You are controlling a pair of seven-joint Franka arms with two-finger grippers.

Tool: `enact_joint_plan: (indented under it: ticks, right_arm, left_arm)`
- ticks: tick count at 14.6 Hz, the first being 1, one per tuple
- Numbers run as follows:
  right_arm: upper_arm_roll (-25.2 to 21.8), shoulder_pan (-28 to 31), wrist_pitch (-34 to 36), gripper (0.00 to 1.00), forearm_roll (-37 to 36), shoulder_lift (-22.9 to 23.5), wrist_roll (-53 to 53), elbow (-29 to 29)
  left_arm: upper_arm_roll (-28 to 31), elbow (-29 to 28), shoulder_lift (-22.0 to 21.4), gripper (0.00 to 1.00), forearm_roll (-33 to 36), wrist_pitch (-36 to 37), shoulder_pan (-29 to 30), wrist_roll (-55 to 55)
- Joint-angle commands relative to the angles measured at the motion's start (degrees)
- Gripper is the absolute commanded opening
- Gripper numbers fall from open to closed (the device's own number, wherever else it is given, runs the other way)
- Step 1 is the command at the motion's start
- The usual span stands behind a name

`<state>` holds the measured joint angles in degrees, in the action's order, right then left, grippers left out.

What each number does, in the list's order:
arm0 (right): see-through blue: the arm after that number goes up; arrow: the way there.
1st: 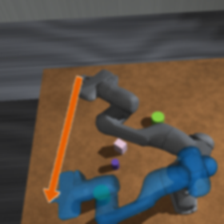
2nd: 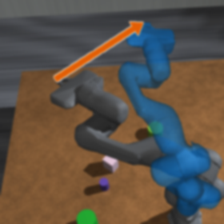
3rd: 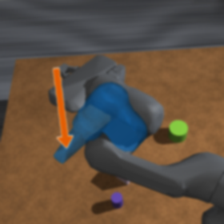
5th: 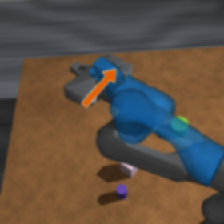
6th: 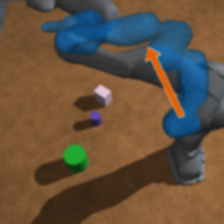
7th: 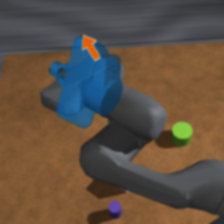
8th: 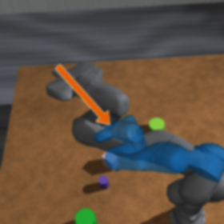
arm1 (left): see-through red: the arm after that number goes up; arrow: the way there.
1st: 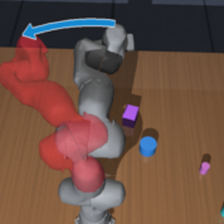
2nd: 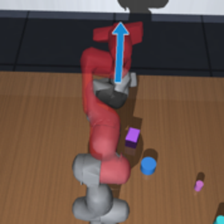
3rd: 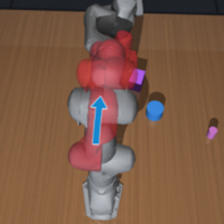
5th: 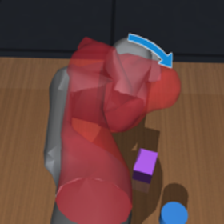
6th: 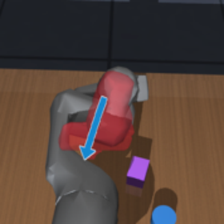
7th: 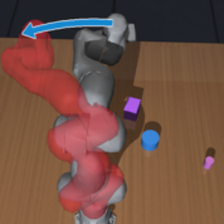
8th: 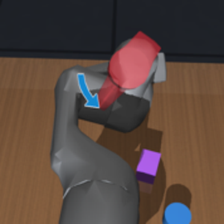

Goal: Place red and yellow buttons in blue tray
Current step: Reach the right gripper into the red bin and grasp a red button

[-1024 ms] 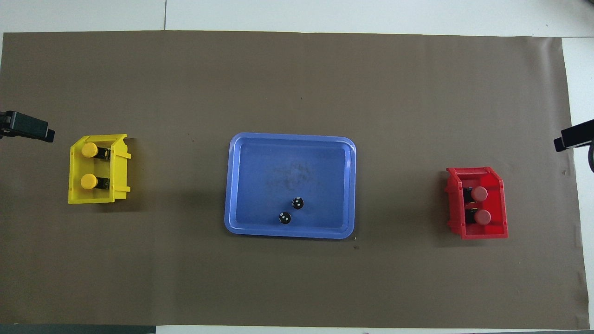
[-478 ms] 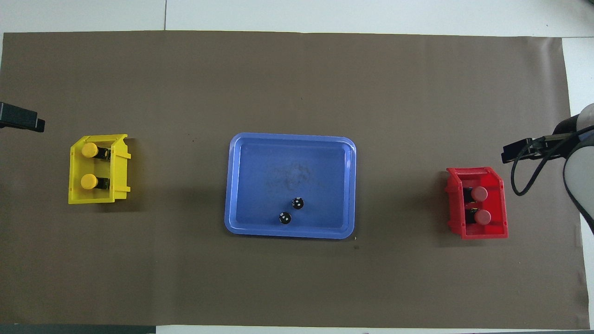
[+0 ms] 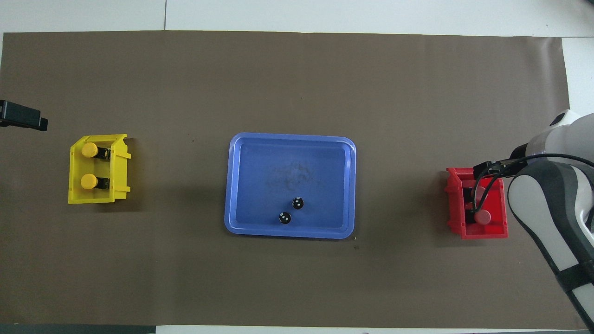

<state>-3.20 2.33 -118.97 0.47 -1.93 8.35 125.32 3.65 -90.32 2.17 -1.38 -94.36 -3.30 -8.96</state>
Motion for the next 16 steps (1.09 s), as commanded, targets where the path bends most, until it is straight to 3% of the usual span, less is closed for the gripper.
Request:
enact_joint_plan:
  ticks: [1,9,16]
  right_arm:
    - [0.12,0.39,-3.89,0.75,0.93,-2.29,-0.52,5.45]
    - [0.12,0.40,-7.24,0.64,0.93,-3.87,-0.26,10.55]
    - [0.12,1.63,-10.40,0.63,0.93,-3.52,3.43,12.66]
  left_arm:
    - [-0.31,-1.87,-0.67,1.00,0.77,-0.48,-0.30,0.87]
    - [-0.31,-3.02,-1.55,1.00,0.77,-0.48,-0.31,0.70]
    - [-0.31,-3.46,-1.73,1.00,0.68,-0.65,0.22,0.78]
